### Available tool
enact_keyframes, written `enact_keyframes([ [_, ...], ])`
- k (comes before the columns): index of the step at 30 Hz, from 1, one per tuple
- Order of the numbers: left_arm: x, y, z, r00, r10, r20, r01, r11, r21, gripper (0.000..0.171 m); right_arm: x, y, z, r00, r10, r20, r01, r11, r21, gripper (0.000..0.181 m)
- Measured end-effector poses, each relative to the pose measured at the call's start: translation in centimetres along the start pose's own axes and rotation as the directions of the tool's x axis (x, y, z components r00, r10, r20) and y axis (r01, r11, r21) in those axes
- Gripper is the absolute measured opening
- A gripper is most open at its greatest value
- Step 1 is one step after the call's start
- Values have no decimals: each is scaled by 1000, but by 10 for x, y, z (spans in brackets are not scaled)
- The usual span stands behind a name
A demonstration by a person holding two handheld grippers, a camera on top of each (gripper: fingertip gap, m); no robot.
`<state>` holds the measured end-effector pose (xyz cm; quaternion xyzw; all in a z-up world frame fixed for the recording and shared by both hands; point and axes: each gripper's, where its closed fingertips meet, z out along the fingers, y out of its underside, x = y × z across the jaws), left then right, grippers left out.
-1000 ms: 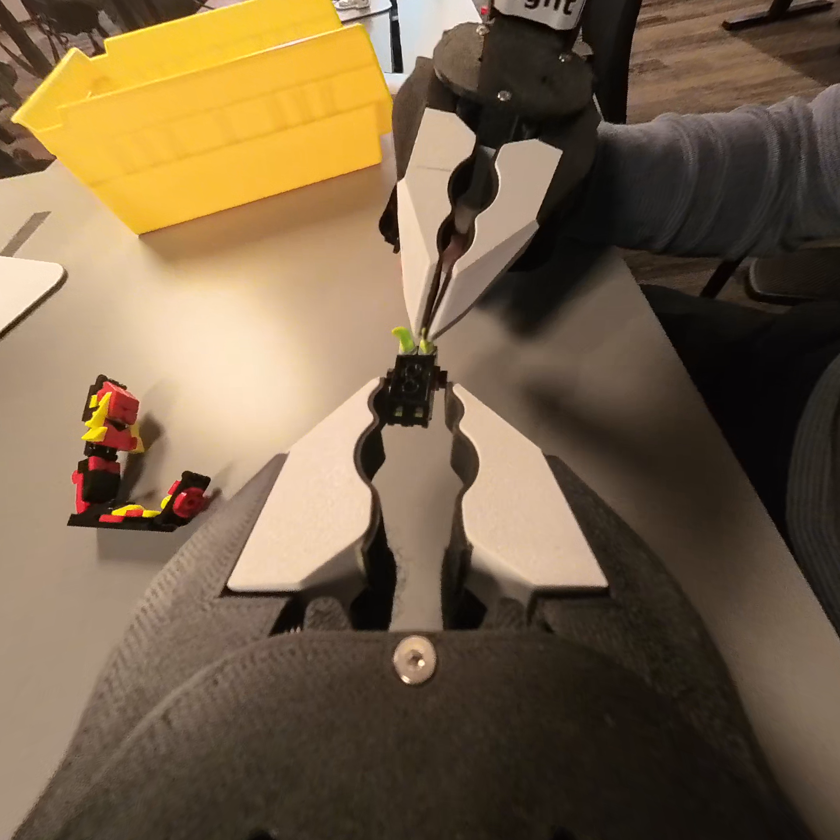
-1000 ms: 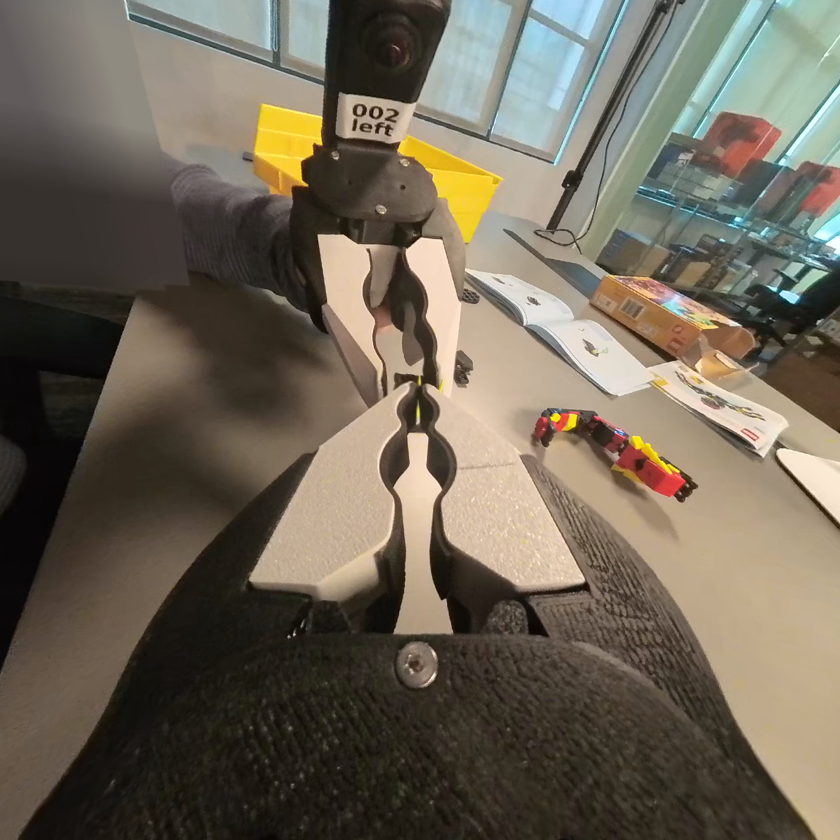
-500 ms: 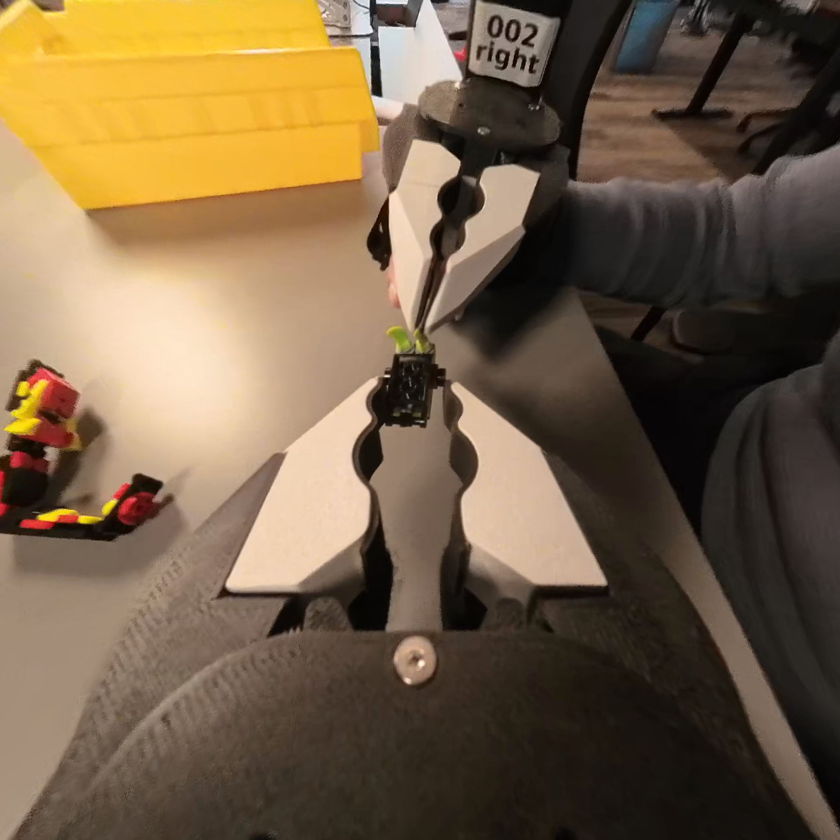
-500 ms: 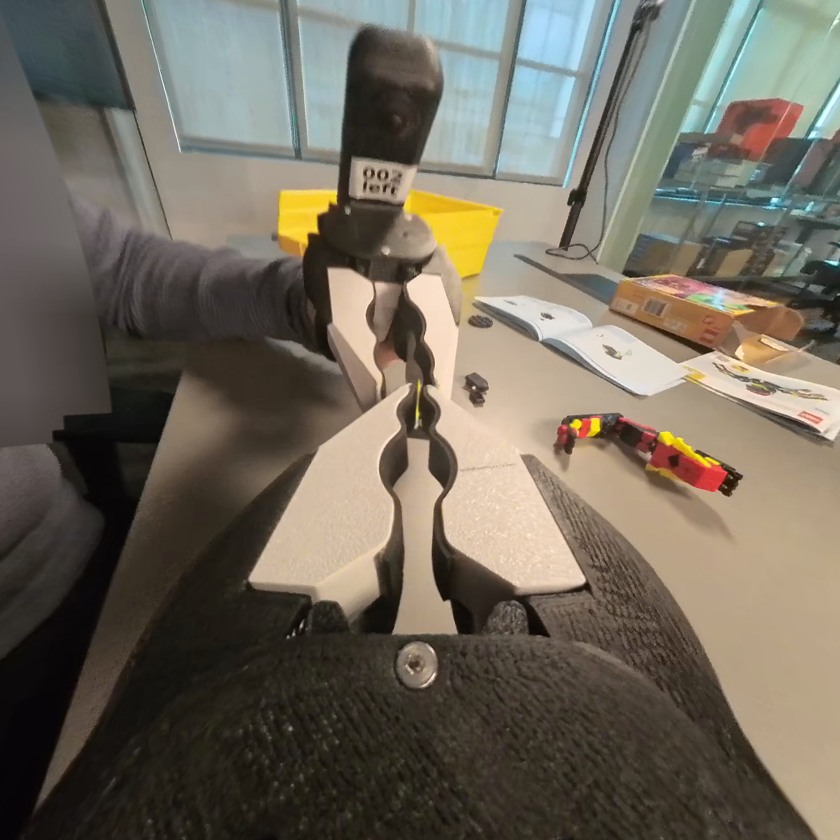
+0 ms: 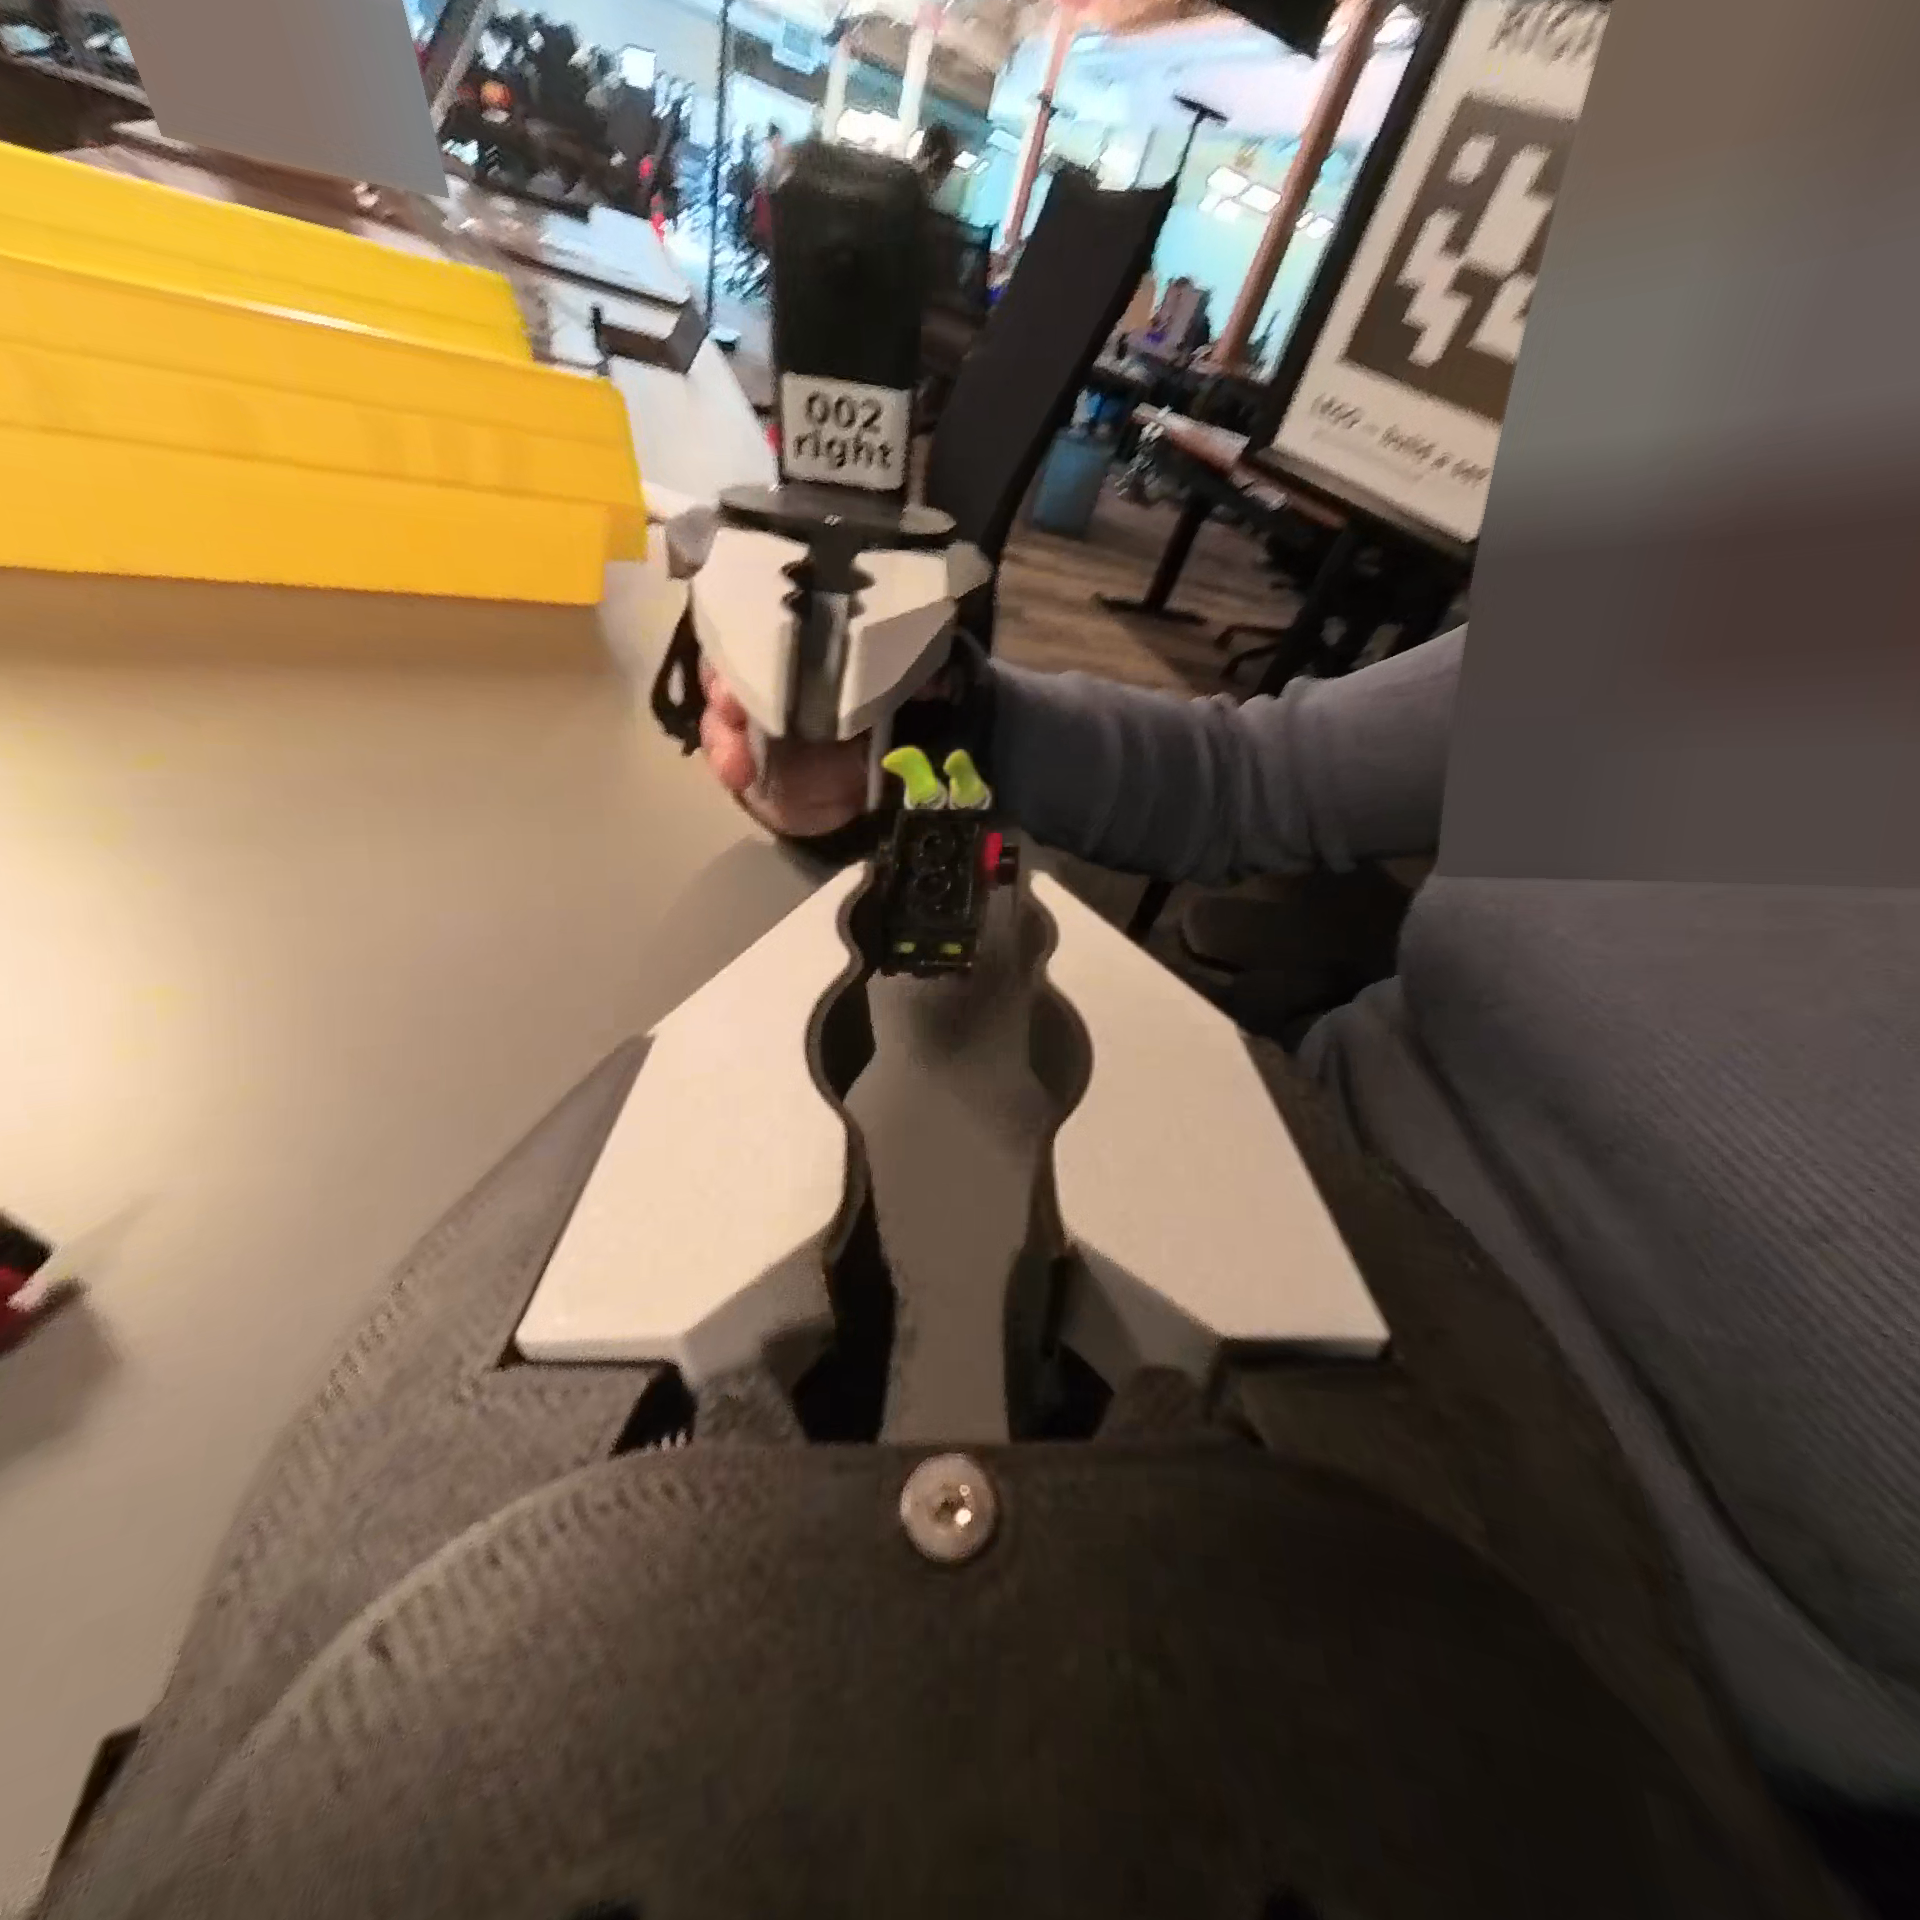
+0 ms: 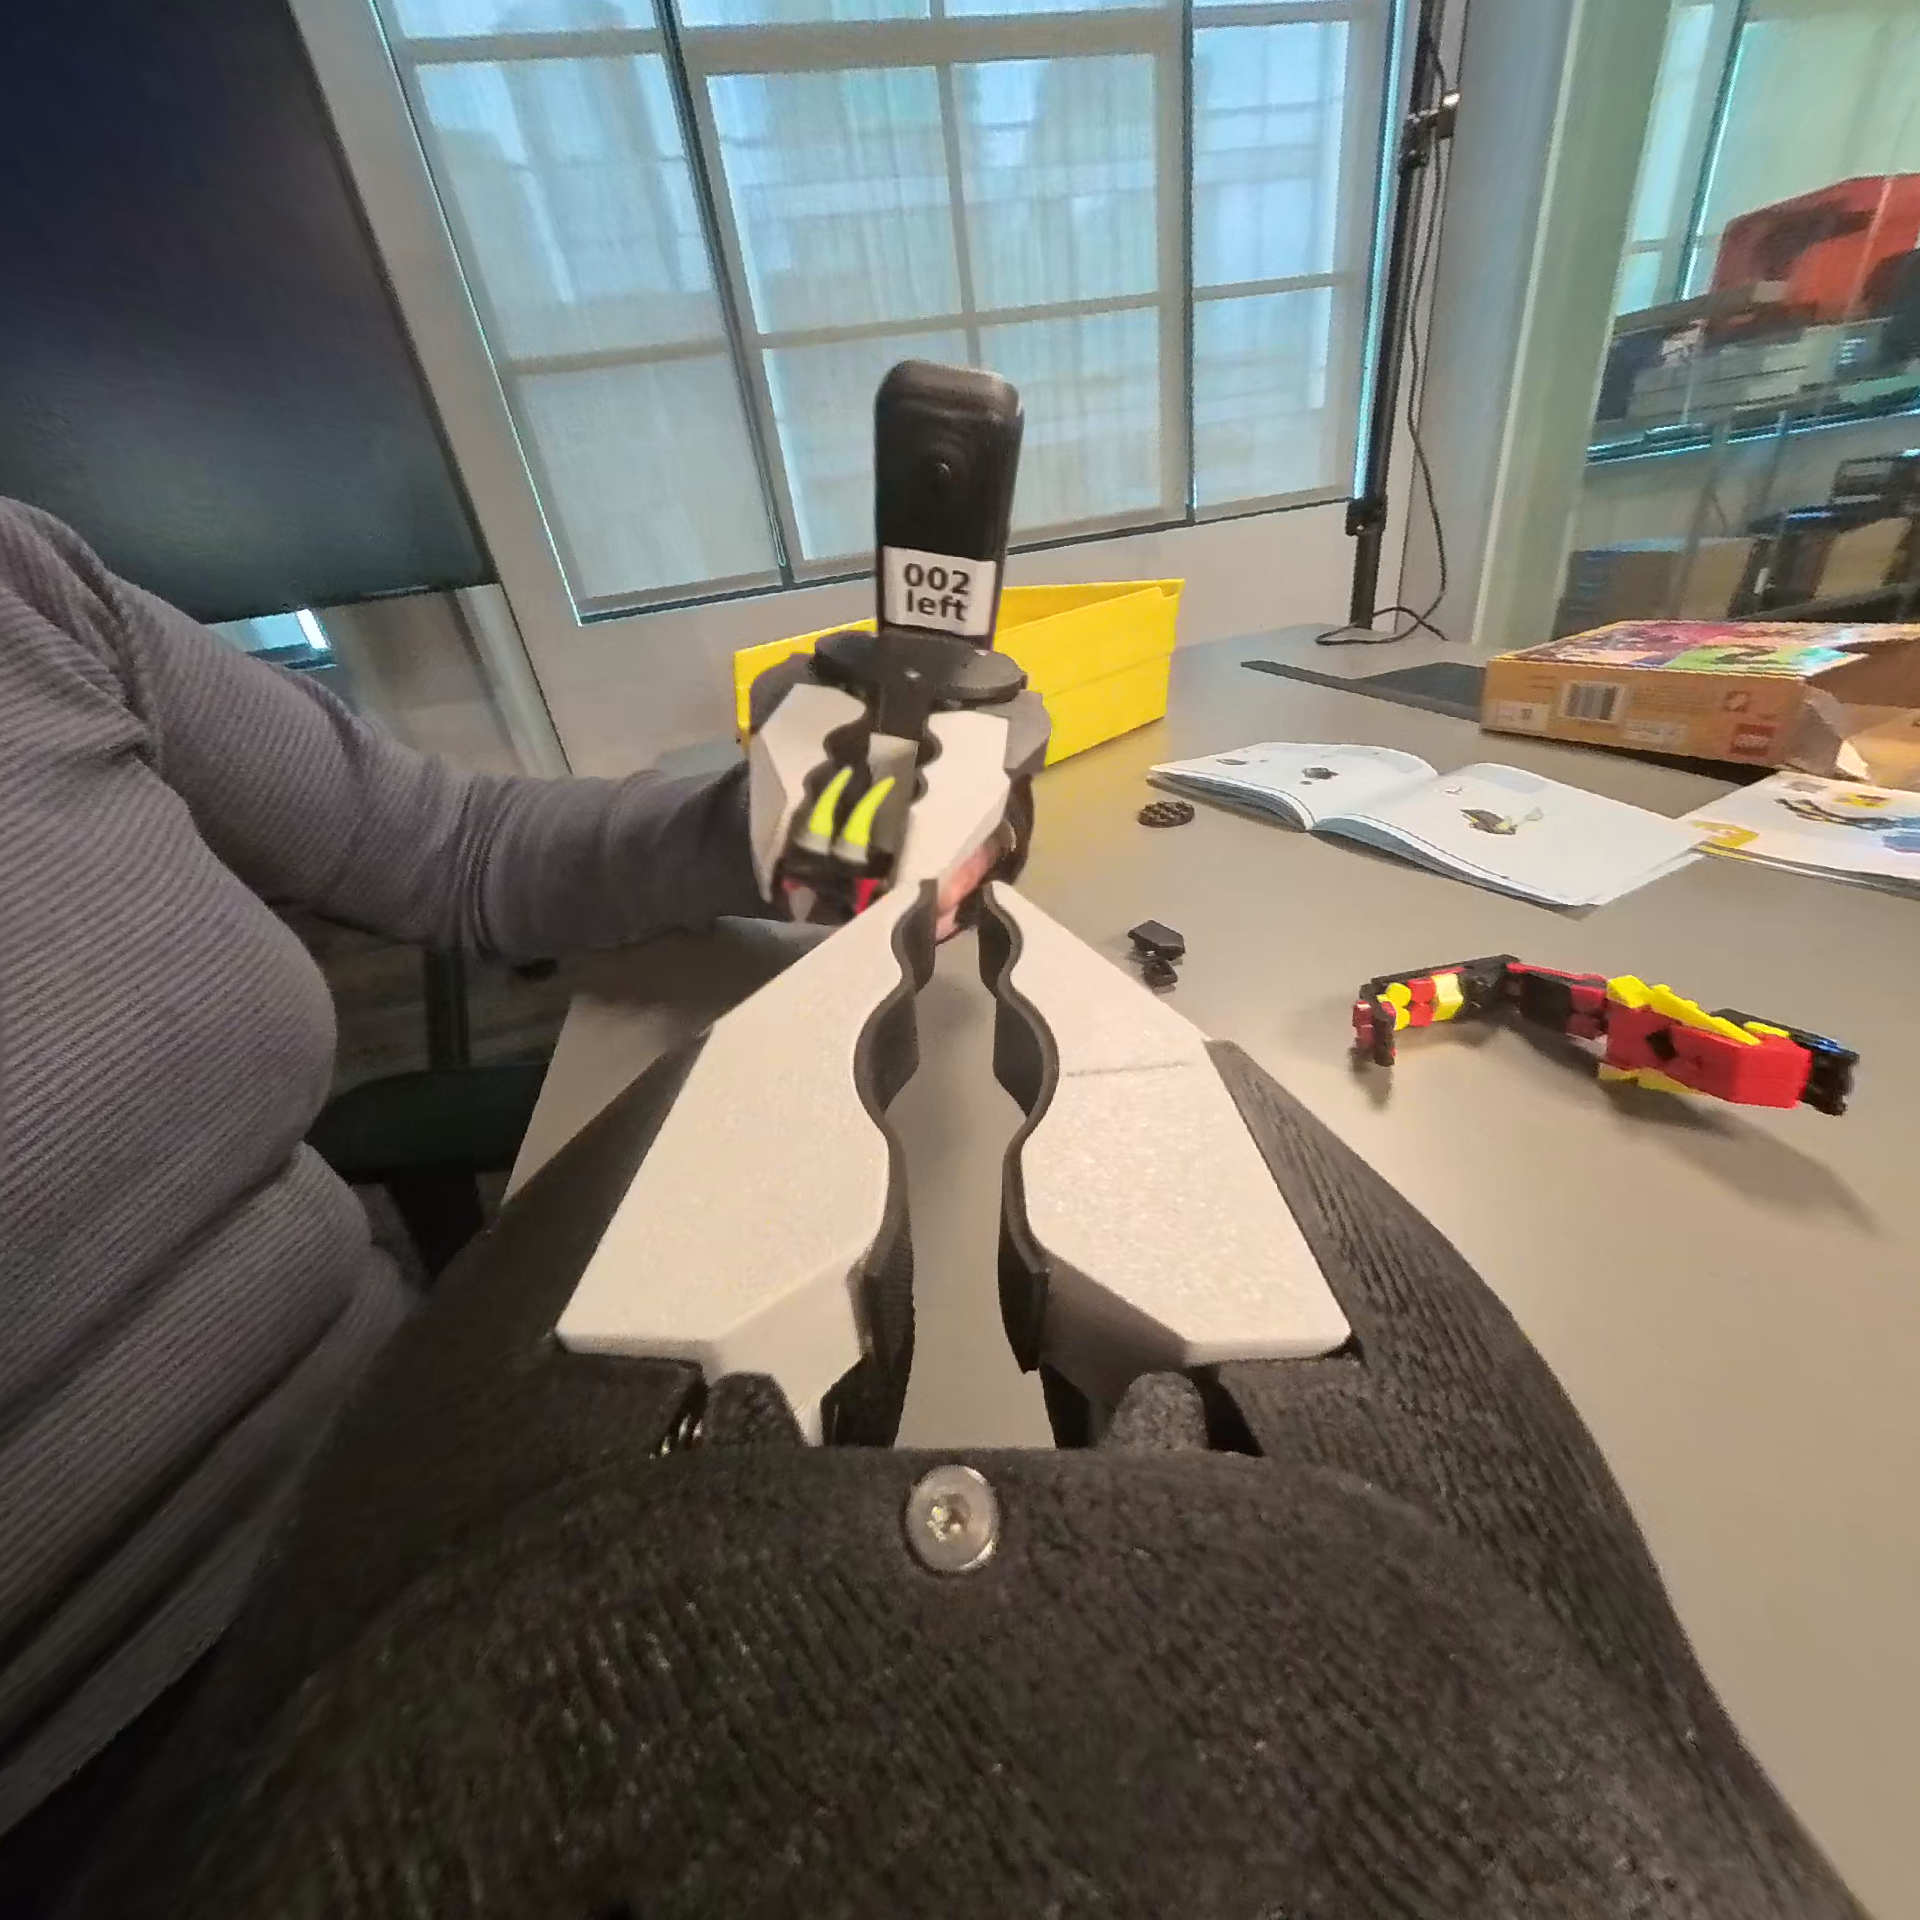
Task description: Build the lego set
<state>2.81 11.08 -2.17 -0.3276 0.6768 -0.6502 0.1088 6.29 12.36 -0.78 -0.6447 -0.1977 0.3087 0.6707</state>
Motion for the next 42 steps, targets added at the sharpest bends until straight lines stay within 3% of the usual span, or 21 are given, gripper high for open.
enact_keyframes([
  [5, 14, -8, -3, 995, -9, -98, 14, 999, 48, 24, -3, -2, 0, 1000, -16, 8, 16, 1000, 11, 5],
  [10, 2, 1, -2, 1000, -12, -21, 12, 1000, 0, 24, 14, -10, -5, 988, -87, -129, 96, 994, 59, 9],
  [13, -39, 23, -7, 967, 52, 249, -14, 988, -152, 24, 35, -17, -12, 927, -205, -315, 235, 970, 60, 11],
  [15, -66, 44, -17, 898, 161, 410, -24, 947, -321, 24, 53, -26, -22, 819, -312, -481, 380, 924, 46, 11],
  [17, -77, 58, -19, 857, 219, 466, -6, 909, -416, 24, 65, -27, -26, 731, -392, -558, 465, 885, -13, 9],
  [21, -84, 79, -15, 844, 255, 472, 29, 857, -514, 24, 82, -22, -18, 673, -489, -555, 521, 846, -114, 10],
  [27, -83, 80, -15, 861, 201, 467, 58, 874, -482, 24, 127, -23, -7, 651, -517, -555, 529, 834, -156, 11],
  [36, -85, 79, -17, 849, 200, 489, 66, 878, -474, 30, 177, -33, 9, 679, -490, -547, 522, 846, -109, 11],
  [38, -85, 80, -17, 853, 186, 488, 76, 880, -468, 41, 186, -34, 11, 670, -504, -545, 537, 836, -112, 11],
  [40, -82, 80, -17, 864, 181, 470, 71, 880, -470, 63, 197, -36, 12, 644, -539, -543, 566, 813, -136, 11],
  [42, -81, 71, -20, 866, 204, 457, 18, 900, -435, 68, 214, -38, 13, 612, -562, -556, 582, 796, -165, 11],
])
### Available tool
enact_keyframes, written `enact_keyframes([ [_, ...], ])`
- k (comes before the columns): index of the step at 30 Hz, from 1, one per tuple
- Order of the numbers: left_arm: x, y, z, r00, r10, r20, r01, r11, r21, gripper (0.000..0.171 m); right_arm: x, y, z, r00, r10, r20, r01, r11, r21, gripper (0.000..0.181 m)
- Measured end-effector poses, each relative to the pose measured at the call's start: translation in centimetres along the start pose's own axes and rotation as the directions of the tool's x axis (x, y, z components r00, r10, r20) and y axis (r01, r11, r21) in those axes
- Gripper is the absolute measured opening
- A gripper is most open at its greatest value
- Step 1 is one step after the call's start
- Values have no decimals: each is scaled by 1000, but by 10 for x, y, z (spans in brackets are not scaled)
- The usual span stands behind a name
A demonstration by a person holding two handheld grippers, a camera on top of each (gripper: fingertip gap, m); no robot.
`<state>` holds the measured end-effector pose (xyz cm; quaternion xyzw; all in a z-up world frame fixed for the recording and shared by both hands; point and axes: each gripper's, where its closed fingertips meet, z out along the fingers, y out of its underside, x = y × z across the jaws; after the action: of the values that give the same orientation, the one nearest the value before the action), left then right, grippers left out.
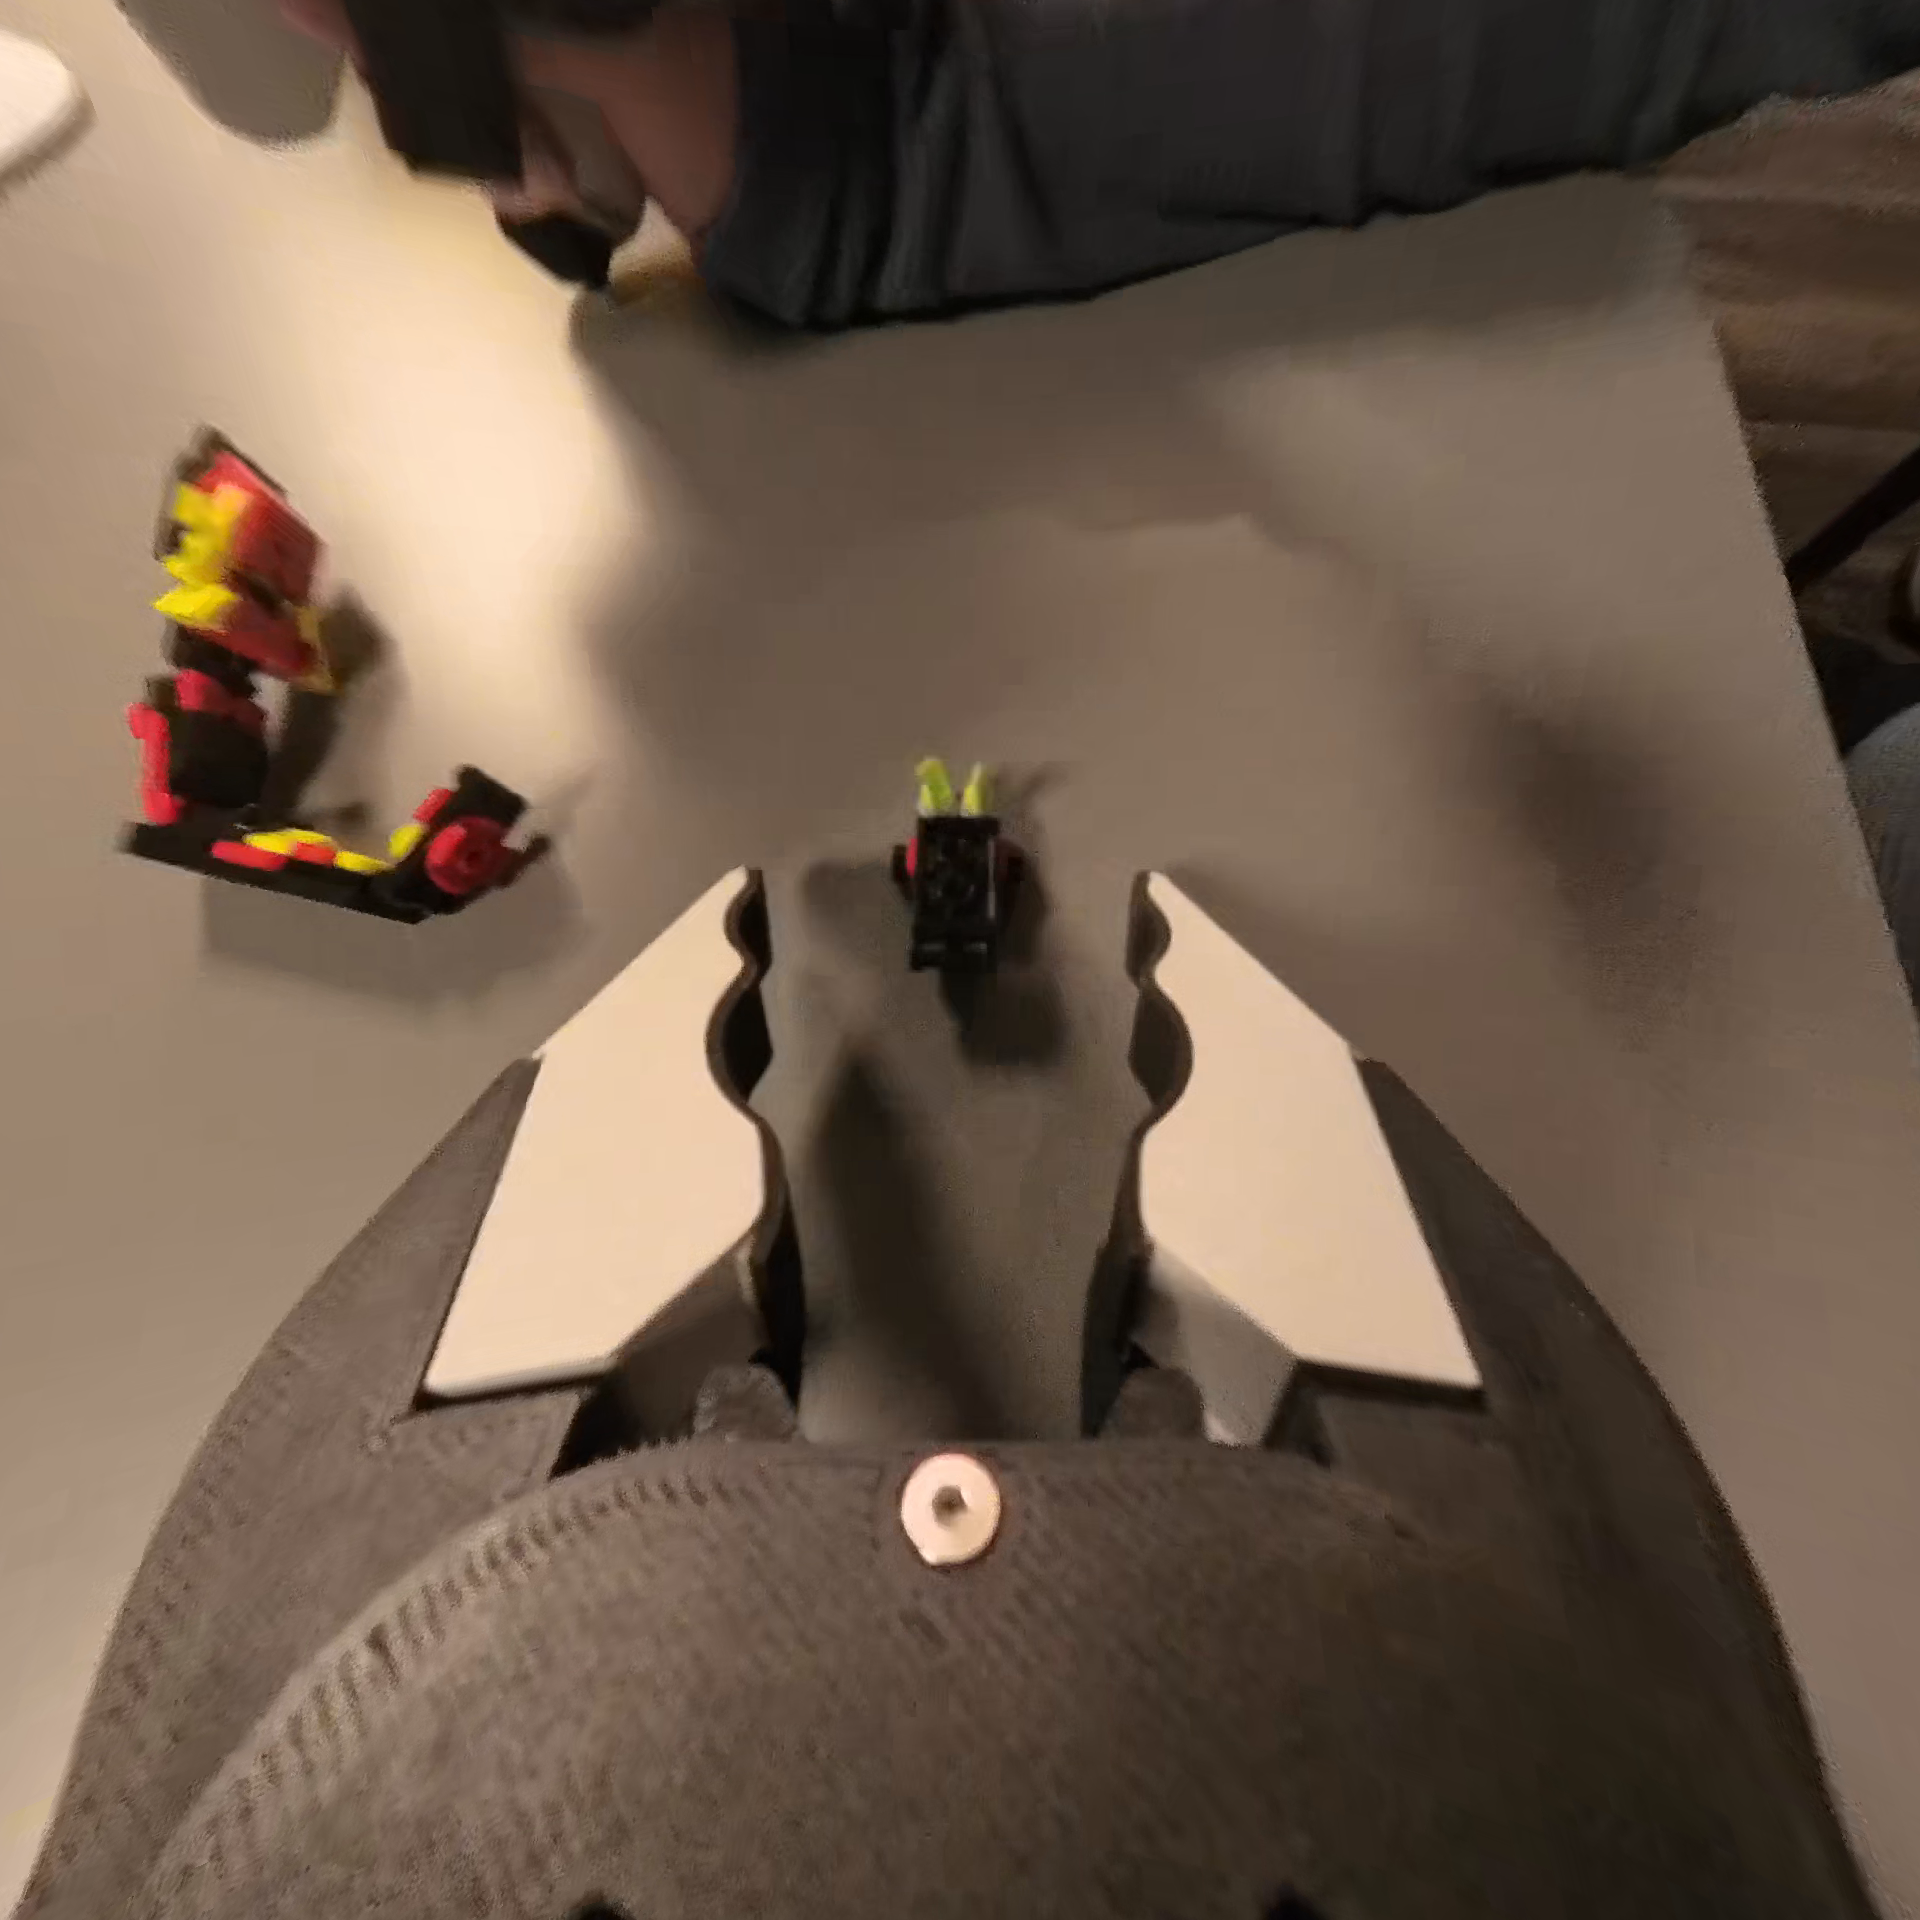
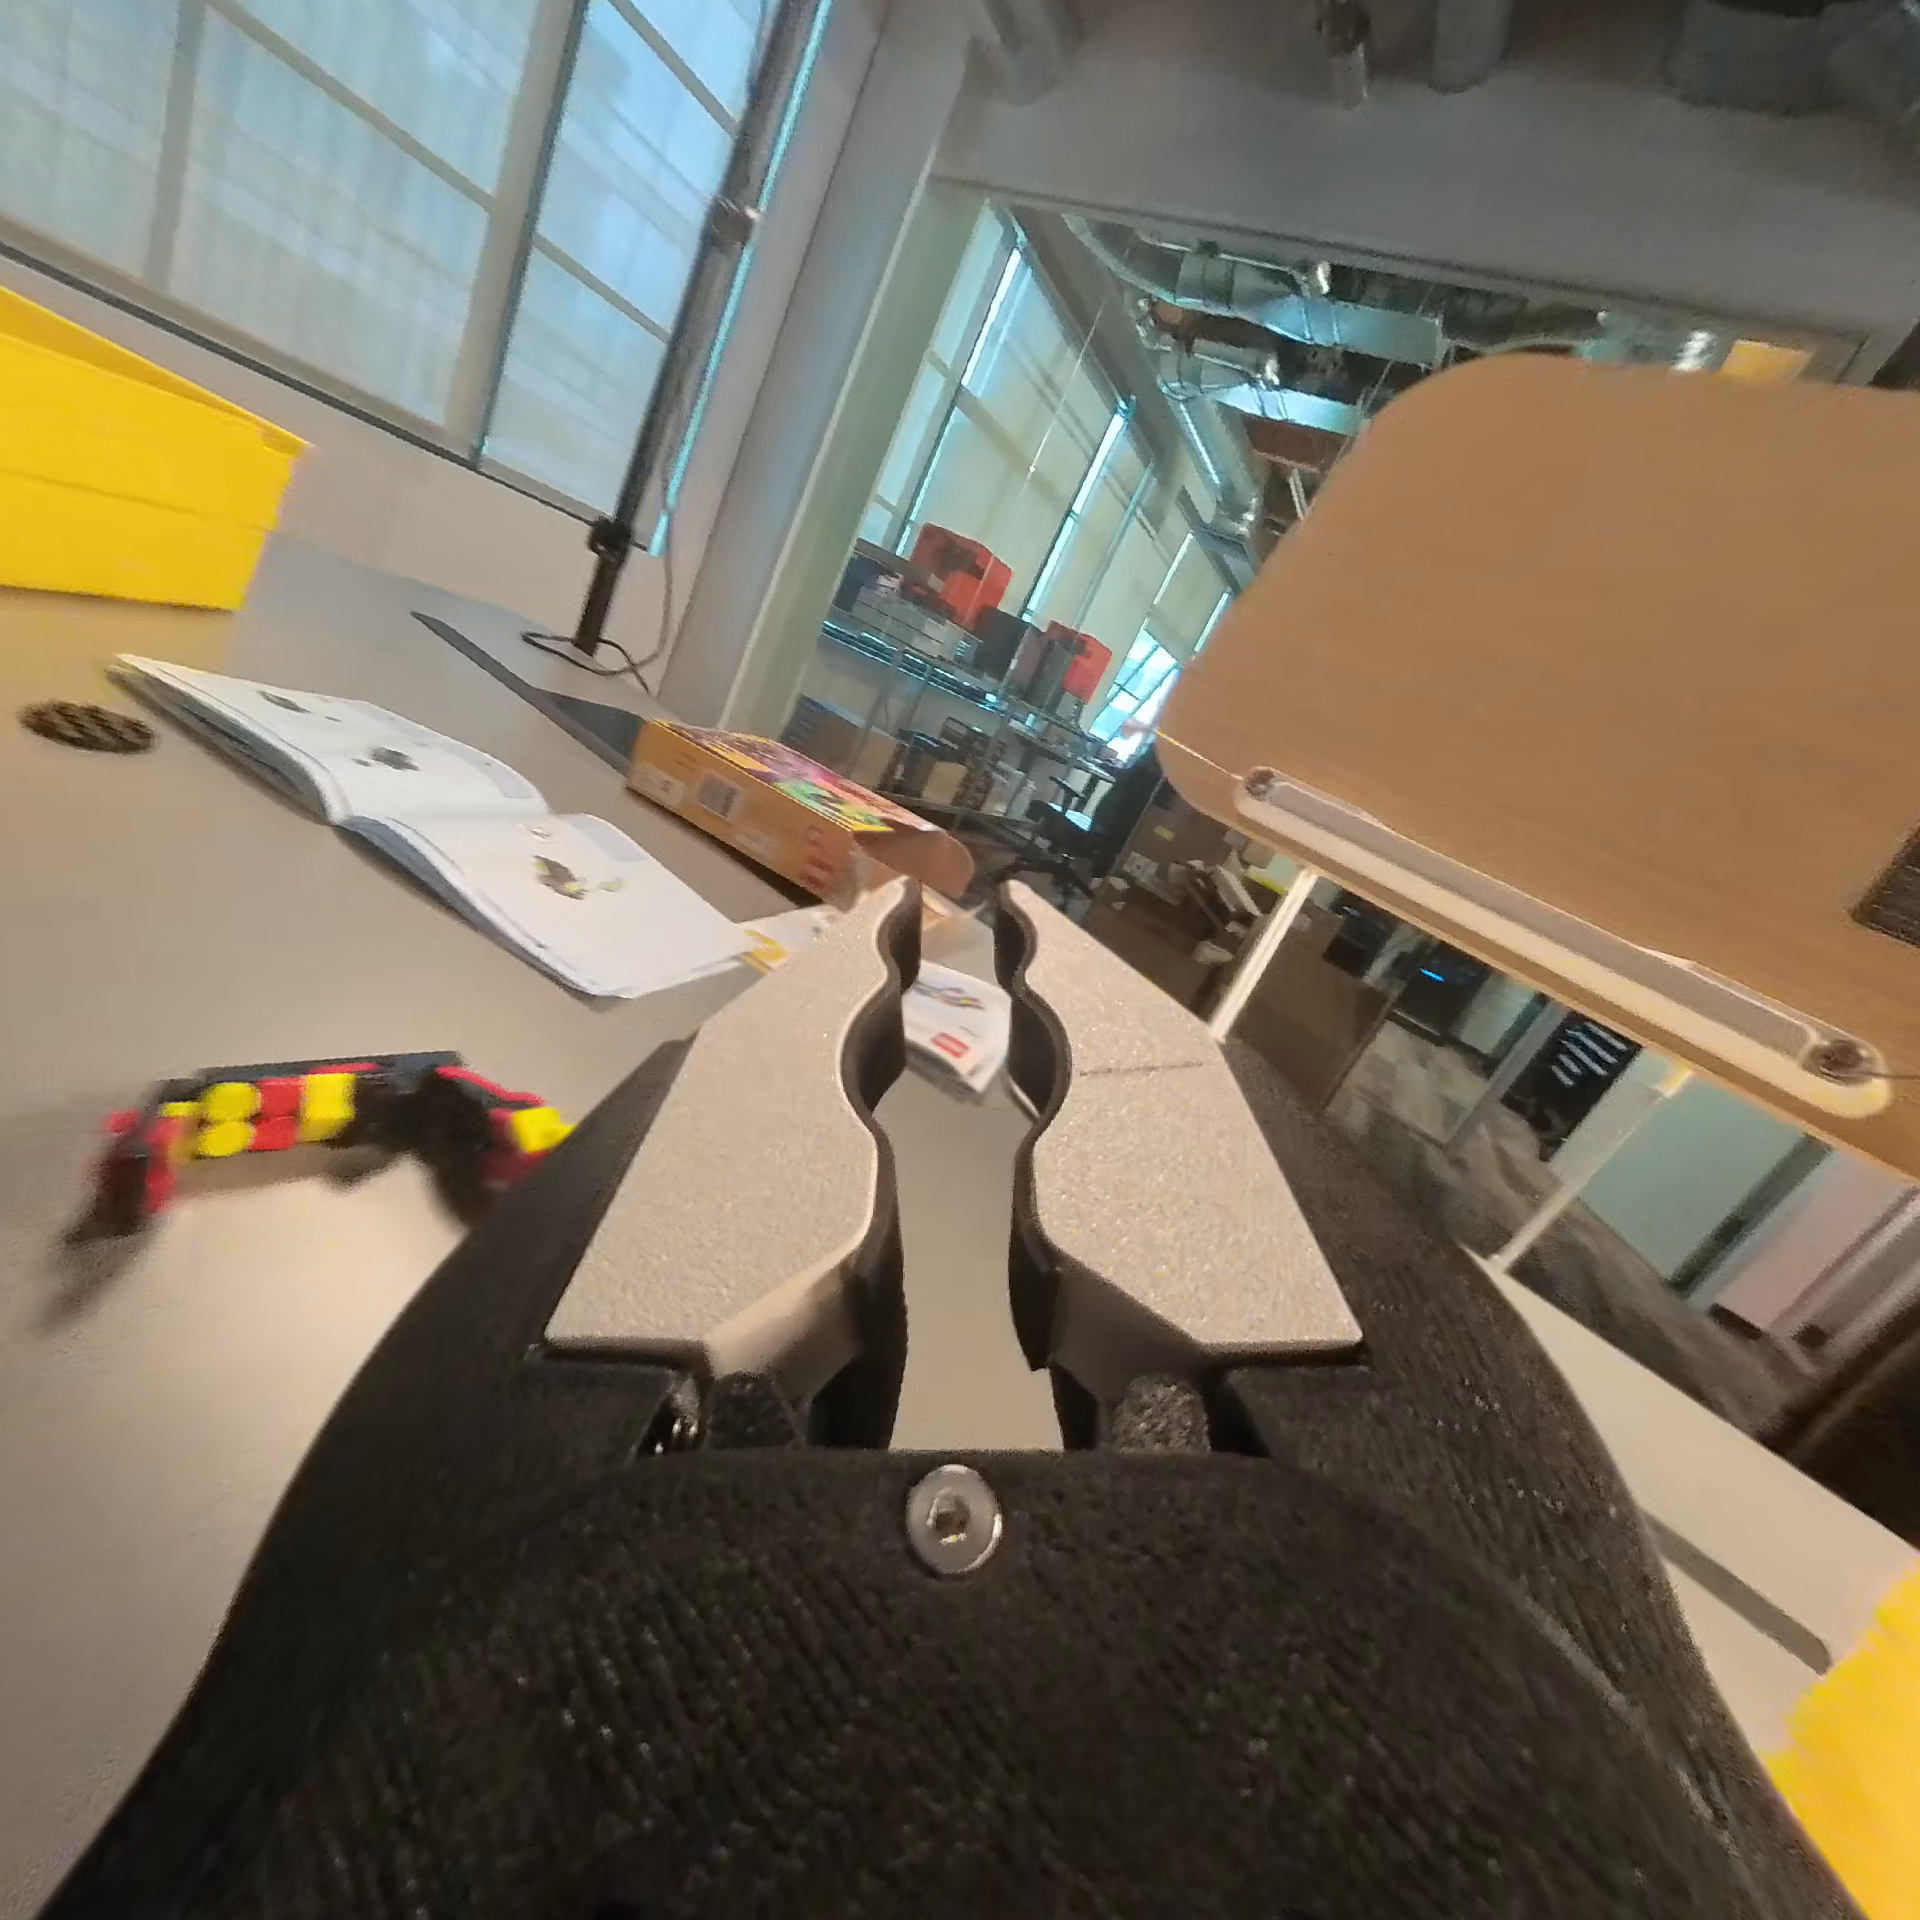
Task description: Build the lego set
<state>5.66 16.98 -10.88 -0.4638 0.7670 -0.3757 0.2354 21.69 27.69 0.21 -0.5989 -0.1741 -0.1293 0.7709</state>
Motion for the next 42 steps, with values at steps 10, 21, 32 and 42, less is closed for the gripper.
enact_keyframes([
  [10, -157, 10, -58, 876, -161, 456, 135, 987, 89, 58, 39, 35, 50, 991, -121, -54, 119, 992, -48, 10],
  [21, -227, 30, -53, 863, -5, 505, 124, 971, -203, 47, 33, 36, 53, 995, -93, 19, 94, 995, -20, 8],
  [32, -233, 37, -41, 892, -60, 449, 190, 949, -251, 28, 31, 37, 53, 996, -79, 31, 80, 996, -27, 7],
  [42, -230, 41, -40, 902, -95, 420, 209, 950, -233, 26, 26, 37, 54, 995, -86, 48, 87, 996, -30, 6],
])
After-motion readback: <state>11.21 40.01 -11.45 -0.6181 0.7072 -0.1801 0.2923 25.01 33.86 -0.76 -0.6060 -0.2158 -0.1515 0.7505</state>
